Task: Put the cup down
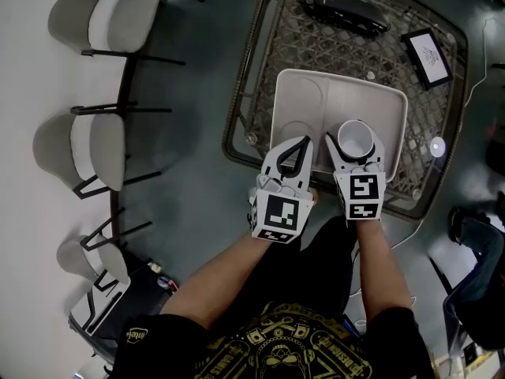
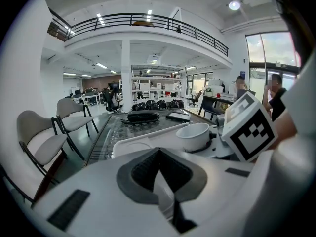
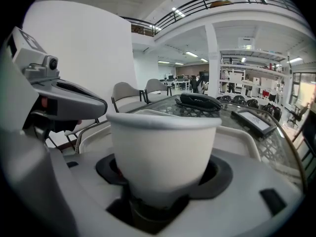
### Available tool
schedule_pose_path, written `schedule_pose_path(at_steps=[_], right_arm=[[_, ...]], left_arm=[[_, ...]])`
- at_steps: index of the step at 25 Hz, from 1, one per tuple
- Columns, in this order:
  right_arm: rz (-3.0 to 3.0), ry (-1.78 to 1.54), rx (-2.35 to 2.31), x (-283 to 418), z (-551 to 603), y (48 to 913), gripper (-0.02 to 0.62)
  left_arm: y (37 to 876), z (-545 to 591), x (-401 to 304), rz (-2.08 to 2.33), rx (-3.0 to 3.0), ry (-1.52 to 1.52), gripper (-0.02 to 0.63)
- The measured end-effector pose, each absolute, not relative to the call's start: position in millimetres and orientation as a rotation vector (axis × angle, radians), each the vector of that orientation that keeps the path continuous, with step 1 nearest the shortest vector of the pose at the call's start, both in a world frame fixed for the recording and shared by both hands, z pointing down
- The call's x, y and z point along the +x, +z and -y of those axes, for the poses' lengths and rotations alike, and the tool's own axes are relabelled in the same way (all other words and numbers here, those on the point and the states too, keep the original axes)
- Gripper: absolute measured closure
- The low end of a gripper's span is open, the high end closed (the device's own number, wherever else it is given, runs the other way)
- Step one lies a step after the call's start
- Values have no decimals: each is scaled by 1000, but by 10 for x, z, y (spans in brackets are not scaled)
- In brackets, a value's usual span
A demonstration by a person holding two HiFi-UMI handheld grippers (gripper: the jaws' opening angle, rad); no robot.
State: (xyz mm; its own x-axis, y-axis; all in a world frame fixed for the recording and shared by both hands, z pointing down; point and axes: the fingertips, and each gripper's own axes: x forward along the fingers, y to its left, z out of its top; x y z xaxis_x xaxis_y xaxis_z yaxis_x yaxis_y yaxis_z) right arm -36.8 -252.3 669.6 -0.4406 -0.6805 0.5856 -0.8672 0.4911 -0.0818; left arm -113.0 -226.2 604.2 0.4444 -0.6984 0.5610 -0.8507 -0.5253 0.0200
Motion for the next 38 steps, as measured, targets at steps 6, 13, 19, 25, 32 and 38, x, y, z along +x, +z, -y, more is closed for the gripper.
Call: schedule_pose_path(at_steps=[6,13,19,25,32,38], right_arm=[[2268,519,1251,-351,2503,6690,259],[2259,516,1238,-294,2437,6698,244],[2253,509,1211,-286,2359,6693,230],[2238,528,1190,-261,2243,6707,216],[2217,553,1199,-151,2077,6686,216],[2182,564,1219,-18,1943,6615,216]], left_arm=[[6069,2231,-1105,1329,2392,718,609],[6092,2222,-1032,1321,2387,703,609],[6083,2242,-1015,1323,2374,707,609],[6022,2271,-1017,1328,2377,716,609],[5963,2269,-1022,1326,2385,712,609],[5847,2245,-993,1315,2401,683,609]])
